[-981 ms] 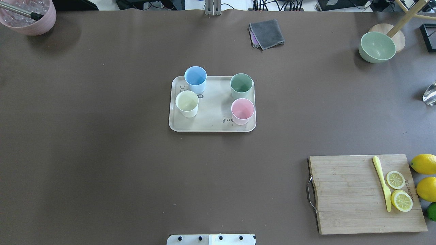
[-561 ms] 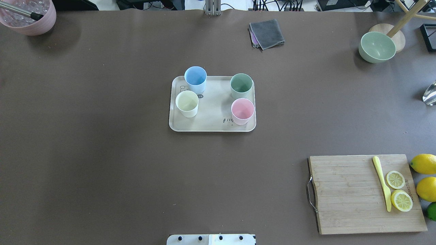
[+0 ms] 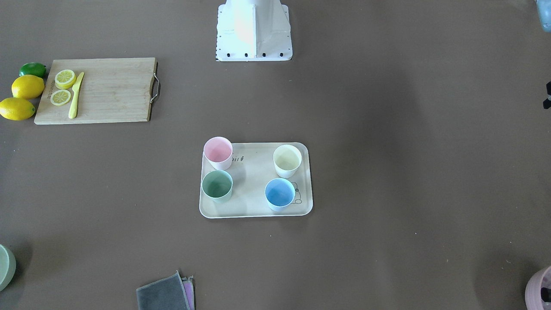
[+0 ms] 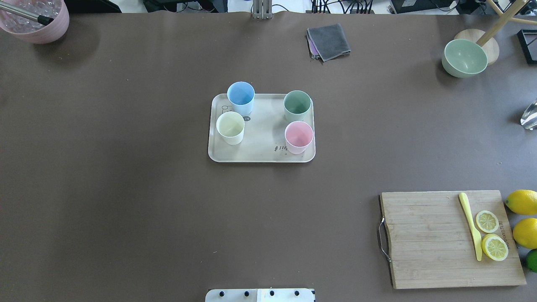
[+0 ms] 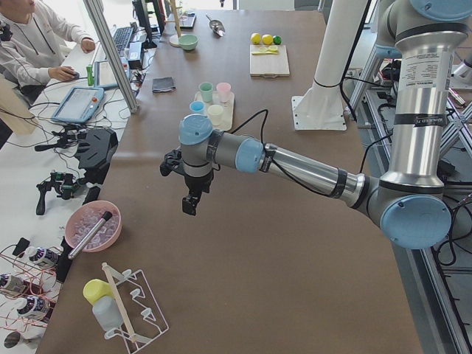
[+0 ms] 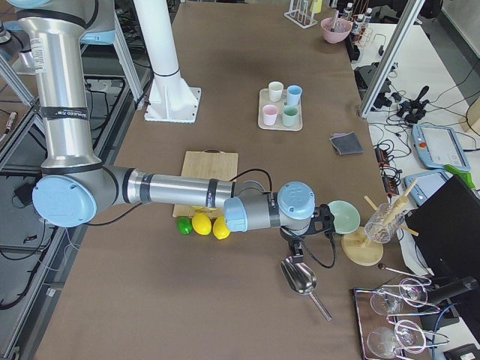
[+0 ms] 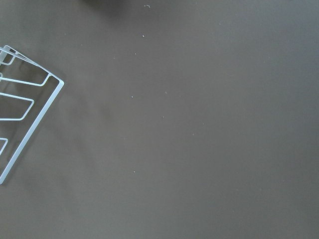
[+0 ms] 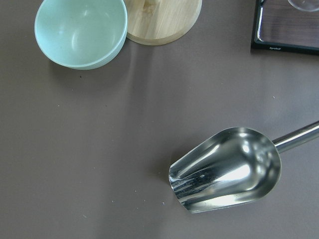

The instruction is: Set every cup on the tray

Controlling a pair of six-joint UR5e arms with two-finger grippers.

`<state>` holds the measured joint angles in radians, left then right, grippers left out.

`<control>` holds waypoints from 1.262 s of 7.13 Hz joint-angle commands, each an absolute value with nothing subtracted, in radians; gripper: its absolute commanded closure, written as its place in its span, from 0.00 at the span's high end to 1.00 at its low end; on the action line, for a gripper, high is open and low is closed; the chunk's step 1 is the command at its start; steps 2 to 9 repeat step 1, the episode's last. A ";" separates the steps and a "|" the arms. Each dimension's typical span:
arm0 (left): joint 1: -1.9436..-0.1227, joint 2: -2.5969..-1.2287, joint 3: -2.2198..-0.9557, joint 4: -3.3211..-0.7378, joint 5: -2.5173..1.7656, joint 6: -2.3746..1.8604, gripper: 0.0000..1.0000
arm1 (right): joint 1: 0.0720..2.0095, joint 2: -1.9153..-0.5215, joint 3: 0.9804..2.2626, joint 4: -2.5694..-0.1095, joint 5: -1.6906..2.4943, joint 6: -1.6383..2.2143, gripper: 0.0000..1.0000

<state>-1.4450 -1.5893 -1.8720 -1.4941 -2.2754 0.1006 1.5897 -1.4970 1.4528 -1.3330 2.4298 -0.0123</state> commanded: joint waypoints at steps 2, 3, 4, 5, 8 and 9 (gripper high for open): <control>-1.445 -1.589 -1.875 -1.494 -2.275 0.101 0.98 | 1.591 -1.497 1.453 -1.335 2.430 -0.012 1.00; -1.445 -1.589 -1.875 -1.494 -2.275 0.101 0.98 | 1.591 -1.497 1.453 -1.335 2.430 -0.012 1.00; -1.445 -1.589 -1.875 -1.494 -2.275 0.101 0.98 | 1.591 -1.497 1.453 -1.335 2.430 -0.012 1.00; -1.445 -1.589 -1.875 -1.494 -2.275 0.101 0.98 | 1.591 -1.497 1.453 -1.335 2.430 -0.012 1.00; -1.445 -1.589 -1.875 -1.494 -2.275 0.101 0.98 | 1.591 -1.497 1.453 -1.335 2.430 -0.012 1.00; -1.445 -1.589 -1.875 -1.494 -2.275 0.101 0.98 | 1.591 -1.497 1.453 -1.335 2.430 -0.012 1.00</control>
